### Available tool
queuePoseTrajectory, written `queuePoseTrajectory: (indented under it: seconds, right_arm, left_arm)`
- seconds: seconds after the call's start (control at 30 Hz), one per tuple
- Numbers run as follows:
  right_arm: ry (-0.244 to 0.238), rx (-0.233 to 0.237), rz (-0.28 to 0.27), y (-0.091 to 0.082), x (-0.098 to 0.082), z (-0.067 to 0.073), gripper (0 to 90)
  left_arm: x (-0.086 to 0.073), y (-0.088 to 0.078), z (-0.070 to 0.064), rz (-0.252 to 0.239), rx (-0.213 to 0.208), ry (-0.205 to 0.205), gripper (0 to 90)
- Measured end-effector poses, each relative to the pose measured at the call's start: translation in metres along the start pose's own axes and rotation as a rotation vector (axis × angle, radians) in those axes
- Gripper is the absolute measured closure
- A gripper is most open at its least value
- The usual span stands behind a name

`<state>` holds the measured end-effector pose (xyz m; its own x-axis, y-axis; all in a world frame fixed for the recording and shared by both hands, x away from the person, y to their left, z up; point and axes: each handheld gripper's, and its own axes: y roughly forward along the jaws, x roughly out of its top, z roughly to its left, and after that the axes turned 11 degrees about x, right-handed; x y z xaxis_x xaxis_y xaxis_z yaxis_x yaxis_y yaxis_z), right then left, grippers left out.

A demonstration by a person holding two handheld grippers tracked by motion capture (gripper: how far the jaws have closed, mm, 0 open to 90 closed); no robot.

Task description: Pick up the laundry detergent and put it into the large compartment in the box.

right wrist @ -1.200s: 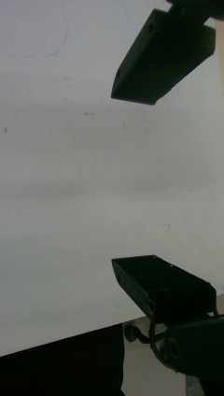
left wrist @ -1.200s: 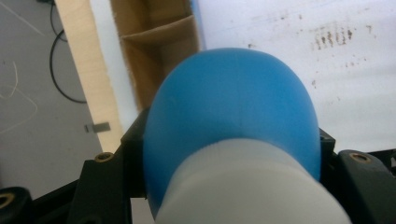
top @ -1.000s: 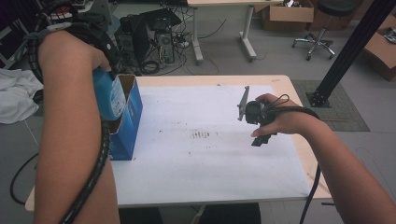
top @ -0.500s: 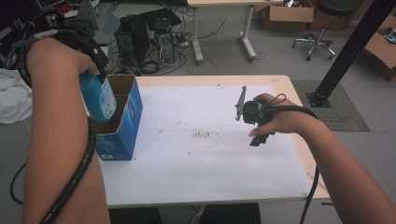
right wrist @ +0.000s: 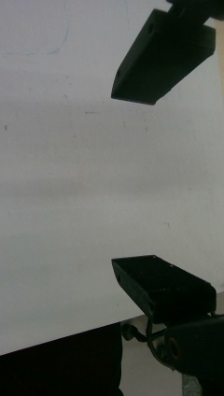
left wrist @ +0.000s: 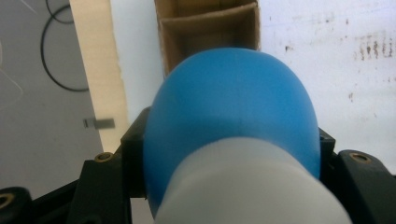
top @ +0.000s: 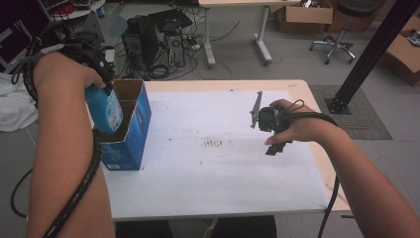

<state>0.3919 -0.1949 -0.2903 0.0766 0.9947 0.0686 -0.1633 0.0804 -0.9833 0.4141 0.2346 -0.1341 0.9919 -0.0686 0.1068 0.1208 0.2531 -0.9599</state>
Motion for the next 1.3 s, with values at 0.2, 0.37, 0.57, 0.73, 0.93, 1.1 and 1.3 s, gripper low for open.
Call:
queuePoseTrajectory:
  seconds: [0.2,0.37,0.57,0.73,0.93,1.1,1.3]
  right_arm:
    - [-0.003,-0.004,0.001,-0.001,0.0,0.001,15.9]
    - [0.0,-0.003,0.003,-0.001,-0.001,0.001,15.9]
    - [0.0,-0.004,0.002,-0.001,-0.001,0.001,15.8]
    - [-0.003,-0.002,0.006,0.001,0.001,0.0,15.9]
    - [0.0,-0.002,0.005,0.001,0.001,0.0,15.9]
    - [0.003,0.0,0.01,0.002,0.001,-0.001,15.9]
    - [-0.003,0.001,0.01,0.003,0.004,-0.001,15.9]
  left_arm:
    - [0.0,0.016,-0.005,0.004,-0.005,0.014,39.2]
    - [0.001,0.031,-0.006,0.017,-0.003,0.02,39.2]
    - [0.001,0.049,-0.006,0.023,-0.026,0.018,39.2]
    - [0.001,0.064,-0.009,0.027,-0.033,0.018,39.2]
    - [0.002,0.079,-0.011,0.037,-0.042,0.022,39.1]
    - [0.001,0.093,-0.014,0.038,-0.037,0.023,39.1]
    - [0.0,0.108,-0.019,0.04,-0.048,0.031,39.1]
